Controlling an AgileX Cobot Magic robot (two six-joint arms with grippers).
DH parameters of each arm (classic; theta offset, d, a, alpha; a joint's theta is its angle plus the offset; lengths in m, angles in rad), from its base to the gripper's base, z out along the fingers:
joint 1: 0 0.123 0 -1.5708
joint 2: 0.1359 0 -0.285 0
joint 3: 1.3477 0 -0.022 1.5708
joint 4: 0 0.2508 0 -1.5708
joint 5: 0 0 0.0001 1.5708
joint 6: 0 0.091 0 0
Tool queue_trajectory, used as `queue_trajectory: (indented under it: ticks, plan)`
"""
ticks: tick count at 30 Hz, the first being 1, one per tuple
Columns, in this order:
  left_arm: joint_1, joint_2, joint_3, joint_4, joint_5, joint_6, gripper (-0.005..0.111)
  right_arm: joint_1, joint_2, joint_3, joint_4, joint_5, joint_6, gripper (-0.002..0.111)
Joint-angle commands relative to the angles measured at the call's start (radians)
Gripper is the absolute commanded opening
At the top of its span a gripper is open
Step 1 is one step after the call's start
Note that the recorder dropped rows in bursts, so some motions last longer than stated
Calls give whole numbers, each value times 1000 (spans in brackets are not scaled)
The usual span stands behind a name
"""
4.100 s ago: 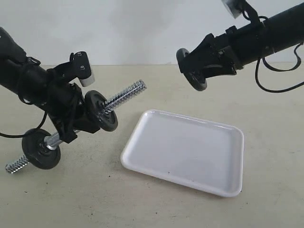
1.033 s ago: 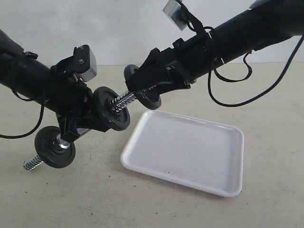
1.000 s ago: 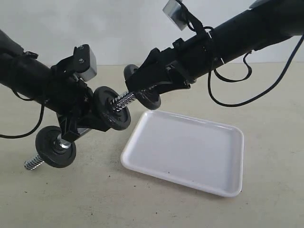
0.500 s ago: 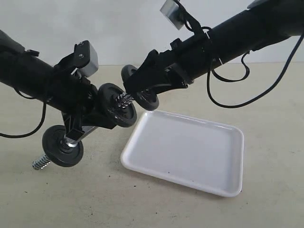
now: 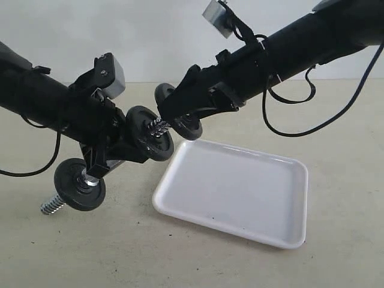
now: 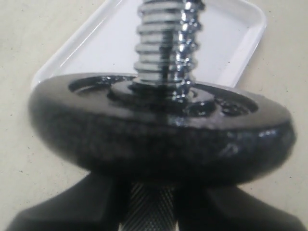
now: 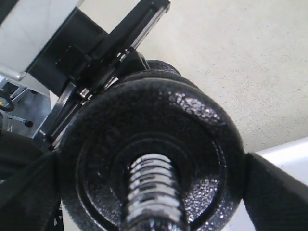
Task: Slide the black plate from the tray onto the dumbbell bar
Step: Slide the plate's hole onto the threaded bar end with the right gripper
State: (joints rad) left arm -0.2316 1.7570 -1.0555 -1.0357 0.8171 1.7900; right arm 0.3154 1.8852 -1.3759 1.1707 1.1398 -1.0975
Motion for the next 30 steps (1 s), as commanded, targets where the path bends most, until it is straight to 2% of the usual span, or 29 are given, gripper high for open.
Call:
queue_trajectory:
  ticks: [1,7,9,11,15,25,30]
  plan:
    - [1,-34,-15,-127,-12,-28,4,7,-23,-12,73,81,-15,1]
    - [1,-34,-15,-127,-12,-28,4,7,-23,-12,68,81,-15,3]
    - [1,-34,-15,-127,-12,-28,4,7,-23,-12,61,81,-15,12]
    - [1,-34,-15,-127,-12,-28,4,7,-23,-12,53,81,-2,31]
    - [1,-34,-15,-127,-12,-28,4,7,-23,-12,46,81,53,106]
    - [1,-34,-15,-127,-12,-28,4,7,-23,-12,50,81,5,104]
    - [1,-34,-15,-182,0,-17,4,7,-23,-12,38,81,-18,104]
